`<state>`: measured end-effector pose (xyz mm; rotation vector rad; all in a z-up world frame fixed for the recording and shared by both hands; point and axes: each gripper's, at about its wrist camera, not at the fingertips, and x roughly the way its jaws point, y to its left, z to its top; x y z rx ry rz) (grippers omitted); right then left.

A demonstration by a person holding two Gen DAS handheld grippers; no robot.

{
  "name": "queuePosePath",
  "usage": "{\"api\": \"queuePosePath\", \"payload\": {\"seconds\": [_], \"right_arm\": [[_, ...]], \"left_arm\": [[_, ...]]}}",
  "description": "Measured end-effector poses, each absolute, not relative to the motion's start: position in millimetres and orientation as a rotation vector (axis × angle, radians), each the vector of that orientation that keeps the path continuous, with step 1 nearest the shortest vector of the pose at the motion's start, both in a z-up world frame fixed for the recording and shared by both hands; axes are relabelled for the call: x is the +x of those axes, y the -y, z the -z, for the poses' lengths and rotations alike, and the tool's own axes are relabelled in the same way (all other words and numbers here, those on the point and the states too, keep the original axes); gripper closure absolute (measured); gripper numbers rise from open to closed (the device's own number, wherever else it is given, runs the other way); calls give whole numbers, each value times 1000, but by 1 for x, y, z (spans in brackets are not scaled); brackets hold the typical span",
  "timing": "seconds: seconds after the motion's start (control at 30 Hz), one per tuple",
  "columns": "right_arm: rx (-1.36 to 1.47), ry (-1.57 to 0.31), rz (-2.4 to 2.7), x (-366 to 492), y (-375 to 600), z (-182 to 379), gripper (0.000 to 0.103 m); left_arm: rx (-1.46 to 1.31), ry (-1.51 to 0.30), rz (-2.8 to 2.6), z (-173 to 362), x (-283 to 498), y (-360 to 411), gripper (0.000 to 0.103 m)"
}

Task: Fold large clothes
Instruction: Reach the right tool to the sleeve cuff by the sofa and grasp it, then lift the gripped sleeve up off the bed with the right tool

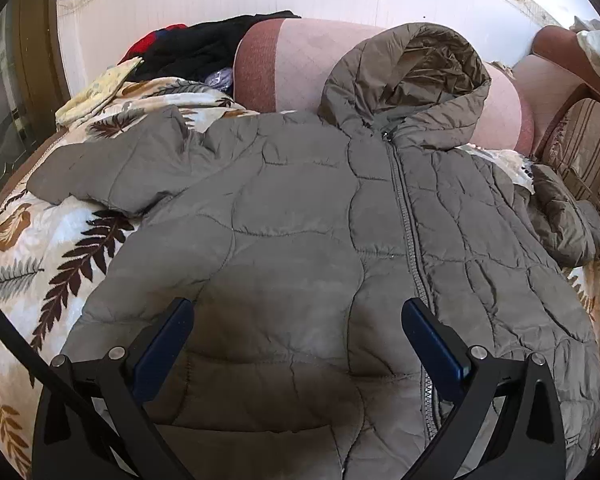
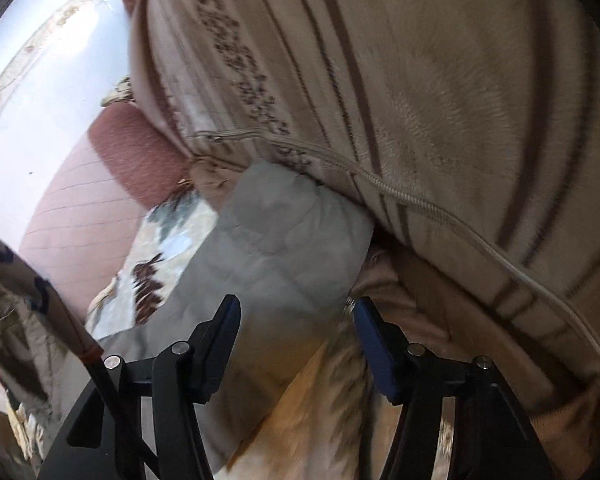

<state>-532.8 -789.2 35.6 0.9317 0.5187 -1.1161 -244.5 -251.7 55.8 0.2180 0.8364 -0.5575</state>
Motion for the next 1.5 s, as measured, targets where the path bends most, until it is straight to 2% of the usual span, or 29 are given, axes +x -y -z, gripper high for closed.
{"api": "queuePosePath", "payload": {"seconds": [0.03, 0.17, 0.3, 0.37, 0.6, 0.8, 1.13, 1.3, 1.5], "right_arm": [[932, -526, 1126, -532, 795, -31, 41], [947, -534, 1133, -530, 810, -16, 56], [963, -503, 1116, -535, 813, -10, 83], [942, -470, 1099, -541, 807, -17, 89], [853, -388, 1075, -563, 770, -67, 92], [733, -322, 1069, -567, 730, -141, 92], [606, -215, 861, -523, 642, -247, 92], [584, -224, 676, -471, 589, -269, 92], [623, -291, 453, -406, 537, -251, 92]], "left_arm": [[224, -835, 558, -55, -245, 252, 0], [255, -832, 561, -50, -249, 258, 0], [279, -834, 563, -47, -249, 262, 0], [279, -833, 560, -47, -249, 262, 0], [269, -826, 562, -50, -252, 259, 0], [248, -810, 554, -56, -251, 253, 0], [208, -798, 545, -67, -248, 244, 0], [176, -781, 527, -76, -247, 234, 0], [147, -780, 507, -81, -242, 223, 0]]}}
